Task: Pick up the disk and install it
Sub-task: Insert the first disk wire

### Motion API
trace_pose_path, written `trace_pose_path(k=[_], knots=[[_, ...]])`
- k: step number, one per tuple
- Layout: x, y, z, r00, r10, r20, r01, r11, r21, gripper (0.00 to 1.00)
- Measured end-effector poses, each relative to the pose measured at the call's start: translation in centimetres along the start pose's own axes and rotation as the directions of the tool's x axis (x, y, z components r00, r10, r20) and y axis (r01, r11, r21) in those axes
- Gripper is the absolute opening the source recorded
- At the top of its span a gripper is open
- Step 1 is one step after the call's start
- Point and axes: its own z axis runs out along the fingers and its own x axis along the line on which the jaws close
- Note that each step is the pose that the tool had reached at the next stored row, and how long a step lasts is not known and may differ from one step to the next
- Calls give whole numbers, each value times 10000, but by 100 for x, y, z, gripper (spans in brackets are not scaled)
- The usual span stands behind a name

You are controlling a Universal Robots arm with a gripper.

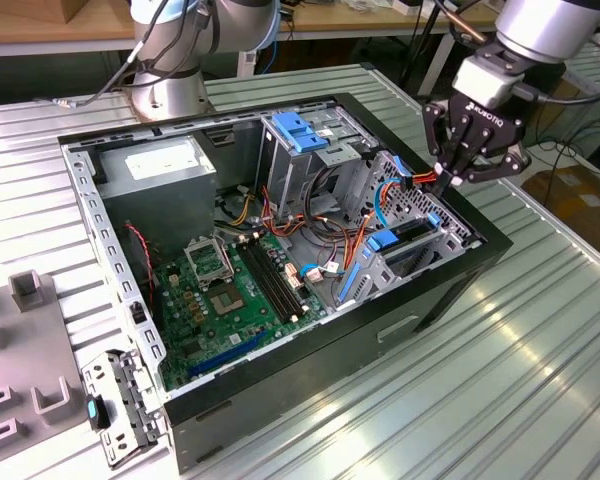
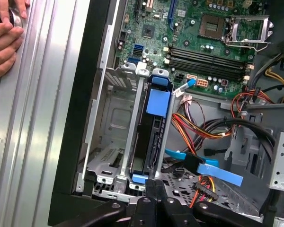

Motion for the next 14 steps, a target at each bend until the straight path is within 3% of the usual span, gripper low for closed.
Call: trace_pose_path(k=[5,7,10,14], knots=[[-5,-15,1,9999,-103,1,103,9999,1,11],[-5,-16,0,9993,-374,0,374,9993,4,11],[-5,-21,0,9944,-1060,-1,1060,9944,12,11],[-21,-63,0,9928,-1200,-2,1200,9928,13,11]])
